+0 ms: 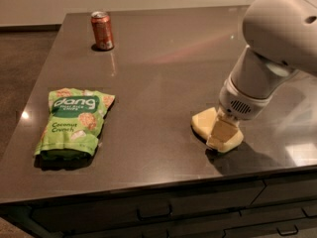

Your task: Pick sponge

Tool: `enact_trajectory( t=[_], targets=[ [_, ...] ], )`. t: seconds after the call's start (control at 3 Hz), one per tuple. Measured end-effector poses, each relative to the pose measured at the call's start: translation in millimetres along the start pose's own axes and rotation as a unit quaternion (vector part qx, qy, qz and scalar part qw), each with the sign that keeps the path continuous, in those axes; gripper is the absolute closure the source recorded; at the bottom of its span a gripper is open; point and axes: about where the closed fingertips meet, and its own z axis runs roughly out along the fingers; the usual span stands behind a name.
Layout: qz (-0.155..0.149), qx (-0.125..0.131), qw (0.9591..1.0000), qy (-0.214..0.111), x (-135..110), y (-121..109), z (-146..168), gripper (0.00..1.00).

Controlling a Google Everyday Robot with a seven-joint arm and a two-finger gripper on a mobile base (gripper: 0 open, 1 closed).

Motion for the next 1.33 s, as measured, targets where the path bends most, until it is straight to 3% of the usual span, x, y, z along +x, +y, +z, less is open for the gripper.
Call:
enact_trajectory(
  t=[0.67,1.33],
  targets=[
    [-0.019,0.002,0.9997,-0.013,-24,-7,-26,0.99],
    [-0.053,-0.005,0.9968,-0.06,-58,-8,-76,1.0]
  ],
)
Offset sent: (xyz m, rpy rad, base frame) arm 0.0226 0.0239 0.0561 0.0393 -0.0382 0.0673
